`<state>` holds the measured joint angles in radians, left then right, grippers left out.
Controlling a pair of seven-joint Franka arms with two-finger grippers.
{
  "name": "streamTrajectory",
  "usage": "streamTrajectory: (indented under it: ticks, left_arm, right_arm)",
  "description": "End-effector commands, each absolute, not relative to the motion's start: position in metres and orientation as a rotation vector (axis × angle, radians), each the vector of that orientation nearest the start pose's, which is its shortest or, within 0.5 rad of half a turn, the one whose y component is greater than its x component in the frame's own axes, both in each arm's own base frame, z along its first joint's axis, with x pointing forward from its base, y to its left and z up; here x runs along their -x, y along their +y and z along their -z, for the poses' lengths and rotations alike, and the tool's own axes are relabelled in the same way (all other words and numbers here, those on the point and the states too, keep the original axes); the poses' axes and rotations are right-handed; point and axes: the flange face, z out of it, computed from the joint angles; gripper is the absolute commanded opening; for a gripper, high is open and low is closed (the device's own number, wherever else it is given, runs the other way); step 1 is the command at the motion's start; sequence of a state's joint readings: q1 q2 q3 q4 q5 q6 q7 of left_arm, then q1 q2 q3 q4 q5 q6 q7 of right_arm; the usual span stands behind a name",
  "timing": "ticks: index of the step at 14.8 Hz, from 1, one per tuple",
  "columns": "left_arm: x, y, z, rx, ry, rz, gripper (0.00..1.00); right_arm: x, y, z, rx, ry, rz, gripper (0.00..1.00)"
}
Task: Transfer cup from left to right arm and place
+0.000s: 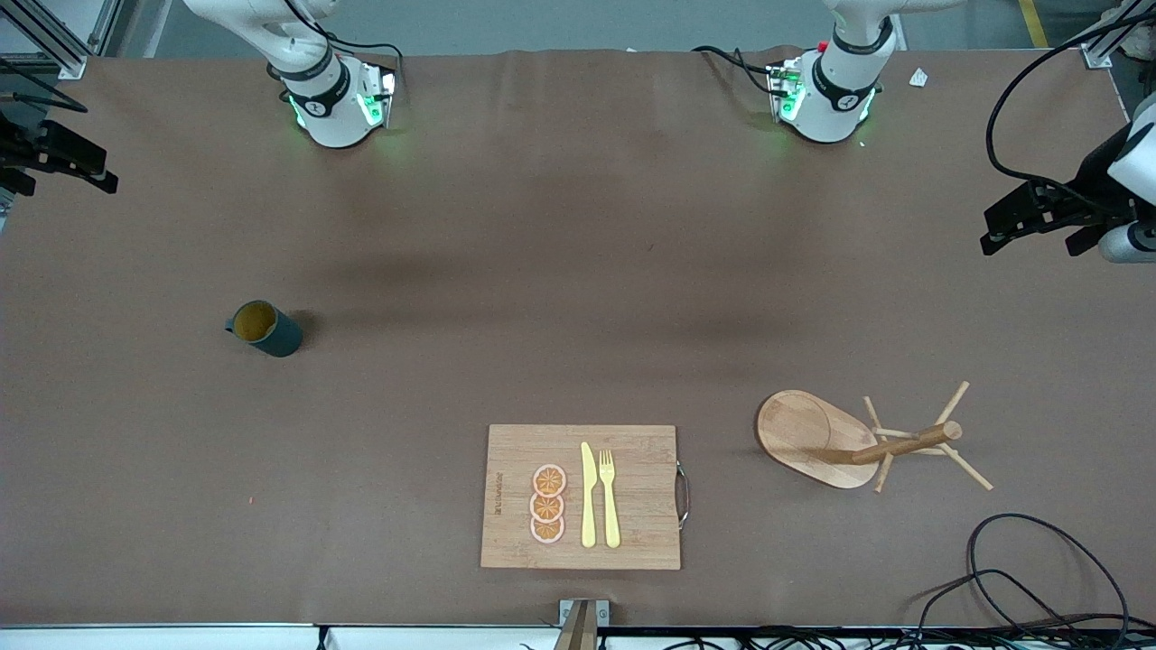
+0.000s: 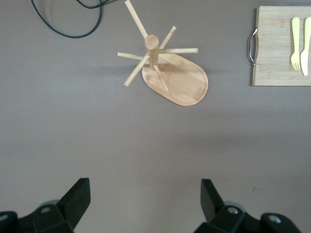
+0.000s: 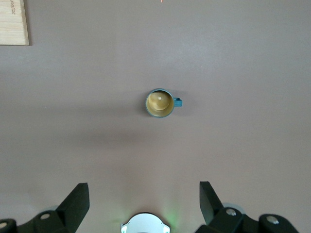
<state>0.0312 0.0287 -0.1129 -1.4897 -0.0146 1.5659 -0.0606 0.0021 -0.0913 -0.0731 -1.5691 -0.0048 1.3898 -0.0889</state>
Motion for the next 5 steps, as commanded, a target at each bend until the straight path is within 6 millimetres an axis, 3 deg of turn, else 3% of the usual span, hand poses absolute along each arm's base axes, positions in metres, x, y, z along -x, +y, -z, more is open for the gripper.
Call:
streamTrajectory:
  ticks: [1,5]
  left_arm:
    - [-0.5631,-0.0443,-0.6513,3.148,0.043,0.067,1.0]
    - [-0.5631,-0.0445,-0.6513,3.15,0.043,0.067,1.0]
  right_arm:
    - [-0.4957,-0.0403,-0.6577,3.143,-0.012,-0.124,1.0]
    - [-0.4951,-0.0439,-0.6568,3.139,-0.001,-0.131,1.0]
